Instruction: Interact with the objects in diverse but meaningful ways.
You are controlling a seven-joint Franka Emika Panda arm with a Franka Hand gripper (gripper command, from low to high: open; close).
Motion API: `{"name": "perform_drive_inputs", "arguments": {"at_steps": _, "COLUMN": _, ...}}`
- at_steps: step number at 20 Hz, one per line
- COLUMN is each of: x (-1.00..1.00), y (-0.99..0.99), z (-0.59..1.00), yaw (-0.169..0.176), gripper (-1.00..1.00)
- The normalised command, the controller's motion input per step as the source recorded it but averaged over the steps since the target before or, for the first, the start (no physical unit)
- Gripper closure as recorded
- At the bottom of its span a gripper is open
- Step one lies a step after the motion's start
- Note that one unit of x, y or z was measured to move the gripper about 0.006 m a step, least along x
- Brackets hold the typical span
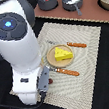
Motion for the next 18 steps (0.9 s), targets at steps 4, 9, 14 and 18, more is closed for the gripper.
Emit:
{"name": "perform_drive_inputs", "arguments": {"at_steps": 4, "x": 0.13, "y": 0.06, "z": 0.89, "yaw": -0.03, "gripper": 1.0}}
{"name": "perform_drive_inputs", "arguments": {"at_steps": 9, "x": 0.31, "y": 0.29, "z": 1.0, "yaw": -0.014, "gripper": 1.0}}
{"name": "perform_drive_inputs", "arguments": {"at_steps": 14, "x": 0.44, "y": 0.45, "z": 0.97, "yaw": -0.025, "gripper": 1.0}}
{"name": "perform_drive_inputs", "arguments": {"at_steps": 18, "x": 0.43, "y": 0.7, "z": 0.72, "yaw": -0.034, "gripper": 1.0}}
